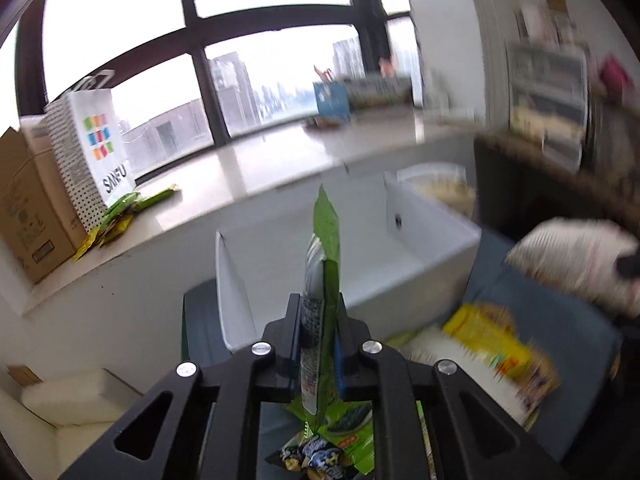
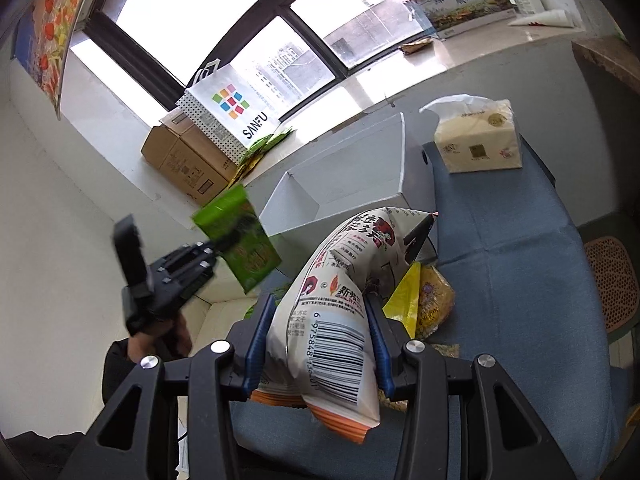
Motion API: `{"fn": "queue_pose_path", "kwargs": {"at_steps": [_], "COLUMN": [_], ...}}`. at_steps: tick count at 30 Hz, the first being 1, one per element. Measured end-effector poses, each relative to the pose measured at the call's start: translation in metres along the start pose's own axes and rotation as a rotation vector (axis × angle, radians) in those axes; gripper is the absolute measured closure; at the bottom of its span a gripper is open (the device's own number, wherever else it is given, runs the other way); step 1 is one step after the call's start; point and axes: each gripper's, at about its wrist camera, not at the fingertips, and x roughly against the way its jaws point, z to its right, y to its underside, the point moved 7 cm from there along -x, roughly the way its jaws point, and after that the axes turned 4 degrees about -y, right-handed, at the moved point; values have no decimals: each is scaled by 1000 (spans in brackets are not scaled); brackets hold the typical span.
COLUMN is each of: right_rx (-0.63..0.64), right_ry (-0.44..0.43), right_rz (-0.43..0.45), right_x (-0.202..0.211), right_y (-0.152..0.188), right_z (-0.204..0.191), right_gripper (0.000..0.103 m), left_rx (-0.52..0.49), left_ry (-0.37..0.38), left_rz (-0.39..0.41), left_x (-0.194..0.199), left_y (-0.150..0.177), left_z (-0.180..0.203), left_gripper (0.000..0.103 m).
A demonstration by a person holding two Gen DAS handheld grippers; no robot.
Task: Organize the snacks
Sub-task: 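Drop the white-red bag and green seaweed pack into the white box with both grippers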
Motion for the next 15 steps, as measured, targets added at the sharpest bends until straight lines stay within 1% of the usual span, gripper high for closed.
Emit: {"fn": "queue_pose_path", "kwargs": {"at_steps": [2, 3, 5, 7, 8, 9, 11, 12, 13, 14, 15], "right_rx": [40, 80, 150, 231, 275, 314, 415, 460, 499, 514, 517], "right_ry": [-4, 1, 25, 44, 64, 87, 143, 183, 245, 306, 345], "right_rz": [16, 30, 48, 63, 69, 75, 95, 98, 88, 76, 66], "right_x": [-3, -5, -12, -25, -34, -42, -62, -74, -88, -101, -114], "right_y": [-7, -12, -24, -41, -51, -59, -78, -87, -95, -104, -112], "right_z": [-9, -16, -28, -41, -46, -50, -56, -57, -55, -51, -46], "right_gripper": [55, 55, 55, 55, 55, 55, 55, 55, 55, 55, 55], "left_rx": [112, 159, 242, 306, 335, 373, 420, 421, 415, 395, 371], "left_ry": [61, 90, 132, 152, 158, 180, 196, 192, 176, 162, 144], "left_rz": [60, 75, 86, 74, 59, 25, -55, -96, -129, -168, -208], "left_x": [11, 14, 10, -6, -15, -30, -62, -79, -91, -106, -120], "left_y": [-15, -22, -34, -46, -49, -50, -53, -53, -53, -54, -54], "left_z": [-18, -26, -39, -51, -57, -62, -70, -71, -72, -71, -70], "left_gripper": [89, 89, 89, 89, 89, 89, 89, 89, 89, 89, 89]}}
